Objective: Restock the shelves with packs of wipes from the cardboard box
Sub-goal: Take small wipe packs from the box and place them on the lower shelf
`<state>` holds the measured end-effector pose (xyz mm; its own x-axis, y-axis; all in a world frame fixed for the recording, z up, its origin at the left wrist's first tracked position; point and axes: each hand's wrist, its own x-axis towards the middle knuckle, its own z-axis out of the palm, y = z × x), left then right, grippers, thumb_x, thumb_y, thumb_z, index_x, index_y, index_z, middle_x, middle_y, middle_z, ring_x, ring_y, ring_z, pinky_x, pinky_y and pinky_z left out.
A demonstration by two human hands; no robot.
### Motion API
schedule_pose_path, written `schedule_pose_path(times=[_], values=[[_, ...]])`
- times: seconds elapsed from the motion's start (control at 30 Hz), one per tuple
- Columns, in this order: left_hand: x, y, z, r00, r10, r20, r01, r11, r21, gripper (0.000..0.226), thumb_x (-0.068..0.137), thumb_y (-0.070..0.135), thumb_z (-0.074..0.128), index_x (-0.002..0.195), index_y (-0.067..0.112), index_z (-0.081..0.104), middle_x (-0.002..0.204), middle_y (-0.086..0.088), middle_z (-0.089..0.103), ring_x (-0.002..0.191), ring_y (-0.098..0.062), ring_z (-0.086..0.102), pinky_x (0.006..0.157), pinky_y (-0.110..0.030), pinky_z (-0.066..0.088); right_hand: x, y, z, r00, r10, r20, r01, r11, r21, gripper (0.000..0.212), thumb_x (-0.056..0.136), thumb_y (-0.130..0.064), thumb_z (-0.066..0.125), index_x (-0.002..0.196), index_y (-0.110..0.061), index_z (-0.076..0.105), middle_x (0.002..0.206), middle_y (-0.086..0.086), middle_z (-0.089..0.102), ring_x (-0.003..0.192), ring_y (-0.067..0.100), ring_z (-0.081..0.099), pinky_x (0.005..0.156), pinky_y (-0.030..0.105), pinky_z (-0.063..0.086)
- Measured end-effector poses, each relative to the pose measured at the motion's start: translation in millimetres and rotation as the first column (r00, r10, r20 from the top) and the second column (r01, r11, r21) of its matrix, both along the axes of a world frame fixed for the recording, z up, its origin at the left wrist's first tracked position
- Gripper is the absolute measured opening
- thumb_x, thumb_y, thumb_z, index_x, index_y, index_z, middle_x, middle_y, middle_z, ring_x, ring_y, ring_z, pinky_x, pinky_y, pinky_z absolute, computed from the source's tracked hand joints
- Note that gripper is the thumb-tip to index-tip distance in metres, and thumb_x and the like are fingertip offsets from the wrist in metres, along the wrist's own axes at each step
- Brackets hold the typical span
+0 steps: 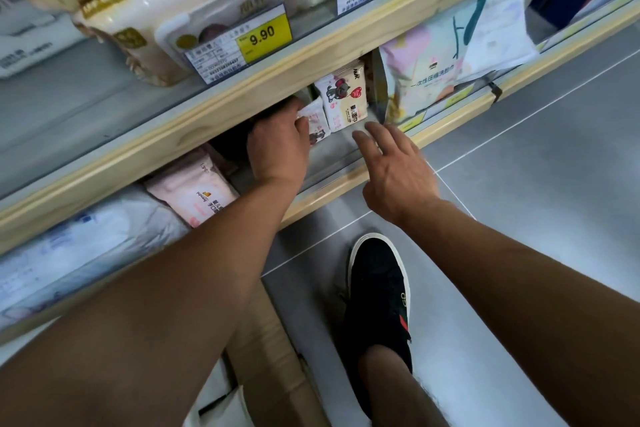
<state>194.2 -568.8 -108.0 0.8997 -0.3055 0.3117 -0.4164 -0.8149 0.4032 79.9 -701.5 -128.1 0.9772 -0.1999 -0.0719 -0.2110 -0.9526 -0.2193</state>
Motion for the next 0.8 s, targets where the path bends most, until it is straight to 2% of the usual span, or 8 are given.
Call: schedule_pose_path(times=[0.13, 0.27, 0.37, 0.47, 0.57, 0.67, 0.73, 0.8], values=[[3, -2, -2, 1.0, 0.001, 0.006, -0.002, 0.999, 0.035, 0.026, 0.088, 0.021, 0.061, 0.112, 0.012, 0.062, 0.105, -0.019, 0.069, 0.095, -0.038, 0.064, 0.078, -0.043, 0.051, -1, 6, 0, 1.0, 0.004, 0.005, -0.004, 1.0, -0.003, 0.074, 0.086, -0.019, 0.05, 0.152, -0.022, 0.018, 0.159, 0.006, 0.016, 0.147, 0.03, 0.008, 0.118, 0.043, 0.015], [3, 3, -3, 0.991, 0.062, 0.116, -0.085, 0.976, 0.199, 0.038, 0.072, 0.016, 0.076, 0.107, 0.011, 0.061, 0.099, -0.022, 0.067, 0.091, -0.041, 0.063, 0.076, -0.048, 0.048, -1, 12, 3, 1.0, 0.001, 0.031, -0.001, 1.0, 0.013, 0.071, 0.085, -0.016, 0.051, 0.15, -0.02, 0.022, 0.157, 0.007, 0.02, 0.145, 0.031, 0.012, 0.117, 0.042, 0.018], [0, 7, -3, 0.99, 0.0, 0.138, -0.039, 0.96, 0.279, 0.04, 0.067, 0.01, 0.077, 0.102, 0.018, 0.06, 0.098, -0.016, 0.065, 0.092, -0.04, 0.06, 0.076, -0.05, 0.045, -2, 14, 5, 0.999, 0.007, 0.038, -0.007, 1.0, 0.019, 0.07, 0.084, -0.016, 0.051, 0.149, -0.019, 0.024, 0.156, 0.007, 0.023, 0.144, 0.031, 0.015, 0.116, 0.042, 0.019], [0, 9, -3, 0.987, -0.042, 0.156, 0.001, 0.967, 0.256, 0.035, 0.071, 0.008, 0.074, 0.102, 0.022, 0.064, 0.101, -0.014, 0.065, 0.092, -0.039, 0.06, 0.078, -0.051, 0.044, -2, 16, 6, 0.999, 0.008, 0.036, -0.009, 1.0, 0.025, 0.07, 0.084, -0.016, 0.051, 0.149, -0.019, 0.025, 0.154, 0.006, 0.024, 0.143, 0.03, 0.017, 0.116, 0.041, 0.019], [0, 7, -4, 0.991, -0.019, 0.132, -0.01, 0.977, 0.215, 0.04, 0.079, 0.012, 0.067, 0.116, 0.028, 0.065, 0.113, -0.015, 0.062, 0.103, -0.041, 0.056, 0.087, -0.055, 0.041, -2, 18, 5, 0.999, 0.002, 0.041, -0.003, 1.0, 0.029, 0.07, 0.084, -0.017, 0.053, 0.148, -0.018, 0.027, 0.153, 0.007, 0.027, 0.141, 0.031, 0.02, 0.115, 0.041, 0.022], [-4, 3, -11, 0.993, -0.024, 0.119, -0.017, 0.945, 0.326, 0.068, 0.079, 0.017, 0.065, 0.141, 0.028, 0.04, 0.138, -0.011, 0.049, 0.121, -0.039, 0.045, 0.096, -0.055, 0.036, 0, 21, 2, 0.999, -0.008, 0.043, 0.007, 0.999, 0.041, 0.071, 0.083, -0.018, 0.054, 0.148, -0.018, 0.027, 0.152, 0.007, 0.028, 0.139, 0.031, 0.023, 0.114, 0.042, 0.024], [-6, 4, -17, 0.986, -0.099, 0.133, 0.04, 0.919, 0.392, 0.081, 0.079, 0.024, 0.064, 0.149, 0.028, 0.022, 0.147, -0.009, 0.038, 0.127, -0.037, 0.04, 0.101, -0.056, 0.031, 0, 22, 2, 0.999, -0.012, 0.043, 0.01, 0.999, 0.04, 0.071, 0.083, -0.02, 0.055, 0.148, -0.018, 0.026, 0.152, 0.007, 0.028, 0.139, 0.031, 0.024, 0.113, 0.041, 0.024], [-5, 7, -24, 0.966, -0.217, 0.142, 0.134, 0.885, 0.447, 0.084, 0.081, 0.035, 0.062, 0.151, 0.029, 0.015, 0.153, -0.01, 0.028, 0.133, -0.036, 0.035, 0.105, -0.057, 0.027, 0, 23, 2, 0.999, -0.016, 0.042, 0.014, 0.999, 0.047, 0.072, 0.084, -0.021, 0.055, 0.149, -0.018, 0.025, 0.152, 0.006, 0.028, 0.139, 0.03, 0.023, 0.113, 0.04, 0.025]])
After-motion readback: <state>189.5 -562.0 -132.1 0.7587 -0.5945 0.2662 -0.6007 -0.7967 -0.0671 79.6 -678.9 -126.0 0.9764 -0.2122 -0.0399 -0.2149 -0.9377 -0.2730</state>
